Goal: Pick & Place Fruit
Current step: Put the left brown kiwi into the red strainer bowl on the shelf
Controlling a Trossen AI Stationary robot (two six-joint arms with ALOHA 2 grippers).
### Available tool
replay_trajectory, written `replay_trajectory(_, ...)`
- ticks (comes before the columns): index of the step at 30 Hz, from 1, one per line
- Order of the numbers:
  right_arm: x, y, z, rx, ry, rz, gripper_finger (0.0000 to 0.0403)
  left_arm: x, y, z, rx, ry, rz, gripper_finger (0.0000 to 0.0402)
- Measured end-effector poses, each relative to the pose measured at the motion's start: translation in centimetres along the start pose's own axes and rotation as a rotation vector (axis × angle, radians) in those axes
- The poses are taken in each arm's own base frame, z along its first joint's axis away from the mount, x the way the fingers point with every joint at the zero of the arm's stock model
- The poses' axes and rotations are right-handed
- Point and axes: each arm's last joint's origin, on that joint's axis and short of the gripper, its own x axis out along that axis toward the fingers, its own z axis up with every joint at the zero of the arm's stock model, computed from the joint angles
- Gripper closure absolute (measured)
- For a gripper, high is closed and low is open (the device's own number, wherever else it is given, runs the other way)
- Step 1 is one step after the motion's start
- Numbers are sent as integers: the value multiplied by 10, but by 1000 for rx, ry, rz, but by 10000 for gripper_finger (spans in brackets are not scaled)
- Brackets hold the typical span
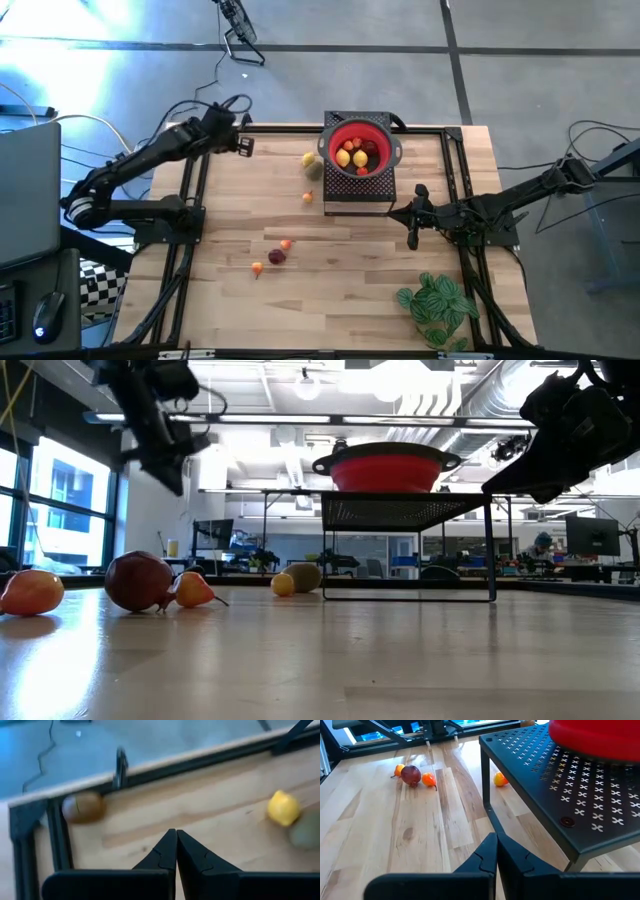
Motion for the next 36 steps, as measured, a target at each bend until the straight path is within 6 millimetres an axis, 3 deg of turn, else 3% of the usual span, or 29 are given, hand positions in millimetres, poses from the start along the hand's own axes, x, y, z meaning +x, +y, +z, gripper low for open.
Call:
replay_trajectory(5,0,0,0,-8,0,-1,401,-14,-8,26,127,15,-29,400)
replay_trajectory(8,0,0,0,-22,-1,-1,401,-10,-15,38,228,89,-23,401)
replay_trajectory(12,0,0,0,-22,-1,-3,401,14,-28,52,381,257,28,401)
replay_trajectory(18,0,0,0,0,0,-1,401,59,-40,58,678,637,259,401)
replay_trajectory(25,0,0,0,30,0,0,401,101,-42,55,907,814,172,401)
replay_trajectory(29,0,0,0,30,0,0,401,110,-24,63,867,807,144,401)
replay_trajectory(36,0,0,0,30,-2,-6,401,113,30,77,651,837,164,401)
